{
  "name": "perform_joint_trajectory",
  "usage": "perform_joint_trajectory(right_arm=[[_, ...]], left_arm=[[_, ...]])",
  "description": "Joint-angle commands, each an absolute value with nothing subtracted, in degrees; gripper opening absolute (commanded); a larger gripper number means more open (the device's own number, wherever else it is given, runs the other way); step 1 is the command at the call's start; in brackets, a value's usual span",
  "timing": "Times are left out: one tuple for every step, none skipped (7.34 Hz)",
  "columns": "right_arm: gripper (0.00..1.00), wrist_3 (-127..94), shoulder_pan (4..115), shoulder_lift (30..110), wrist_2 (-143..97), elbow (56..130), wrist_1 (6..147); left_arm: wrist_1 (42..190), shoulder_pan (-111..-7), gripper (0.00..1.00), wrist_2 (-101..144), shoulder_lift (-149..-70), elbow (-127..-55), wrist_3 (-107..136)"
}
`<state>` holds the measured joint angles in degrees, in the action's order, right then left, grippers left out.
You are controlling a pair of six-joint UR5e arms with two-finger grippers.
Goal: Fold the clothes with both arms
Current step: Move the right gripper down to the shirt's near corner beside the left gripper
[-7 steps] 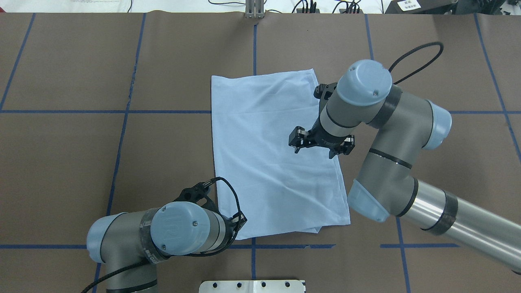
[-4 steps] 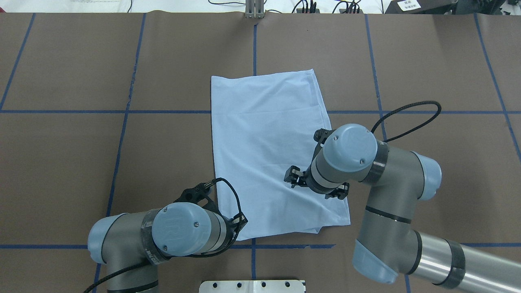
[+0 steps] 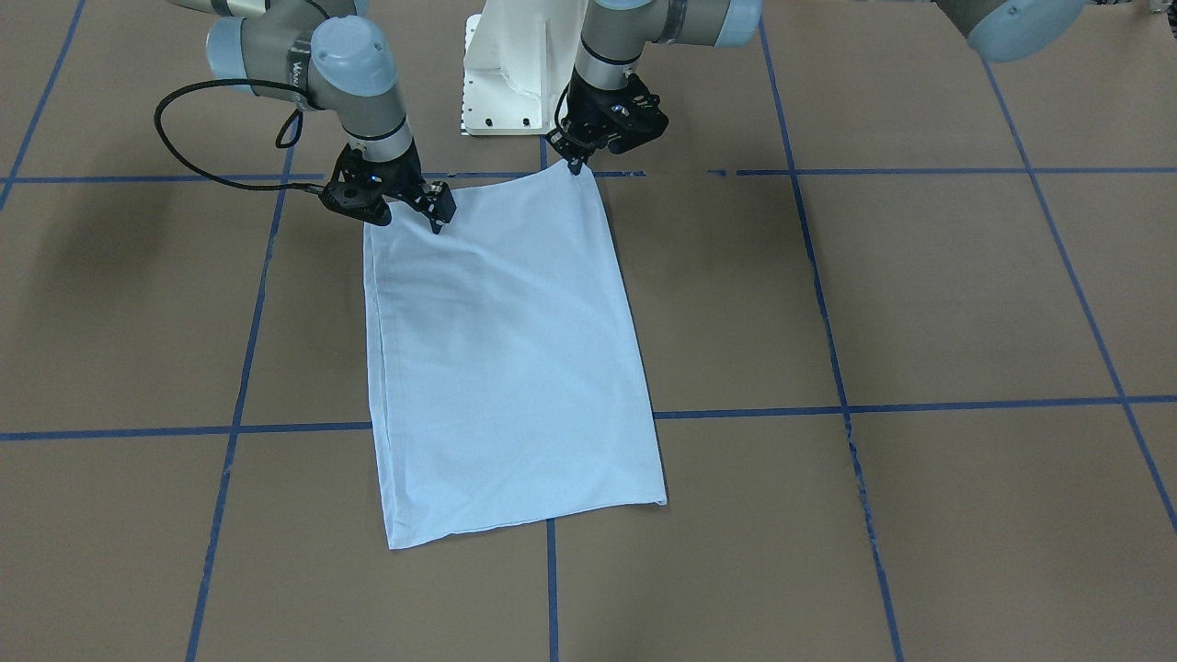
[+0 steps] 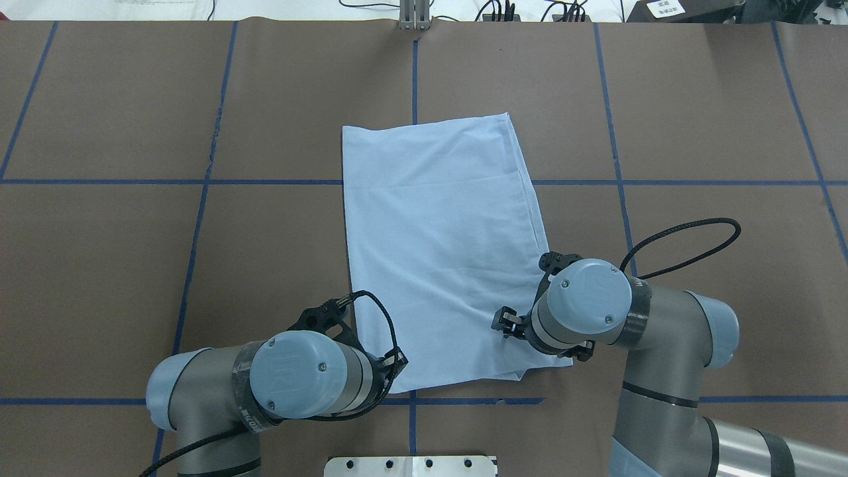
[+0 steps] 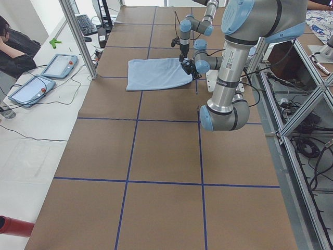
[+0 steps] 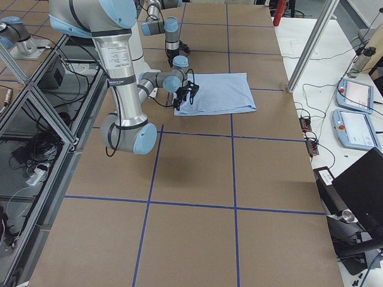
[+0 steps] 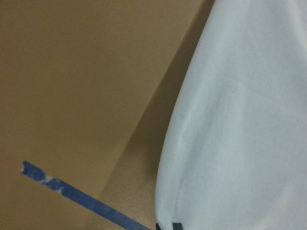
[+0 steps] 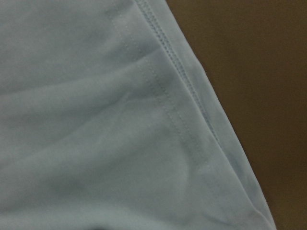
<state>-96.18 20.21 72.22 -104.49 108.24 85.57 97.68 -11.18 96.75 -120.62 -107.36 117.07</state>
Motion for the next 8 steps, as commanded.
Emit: perform_joint_trajectory(right_arm=[[1.0,-95.8,20.0,73.7,-104.4,108.3,85.4],[1.0,-95.7,19.9,74.3,-104.4,108.3,85.4],[1.0,-95.7,19.6,74.4,-104.2,108.3,85.4],[1.0,-95.6,19.6,74.7,-104.1,108.3,85.4],[1.0,-95.6,19.6,74.6,-104.1,108.3,85.4],[0.88,-95.6,19.6,74.5,-104.1,108.3,85.5],[0.54,-95.6,19.6,74.3,-104.2,108.3,85.5],[0.34,-95.6,19.5,74.0,-104.3,108.4,85.5]], left_arm=[[97.7,-11.2,0.0,96.8,-120.7,-107.6,117.1],[97.7,-11.2,0.0,96.8,-120.7,-107.7,117.1],[97.7,-11.2,0.0,96.8,-120.7,-107.7,117.1],[97.7,-11.2,0.0,96.8,-120.7,-107.8,117.1],[97.7,-11.2,0.0,96.8,-120.7,-107.8,117.1],[97.6,-11.2,0.0,96.8,-120.7,-107.8,117.1],[97.6,-11.2,0.0,96.8,-120.7,-107.8,117.1],[97.6,-11.2,0.0,96.8,-120.7,-107.8,117.1]])
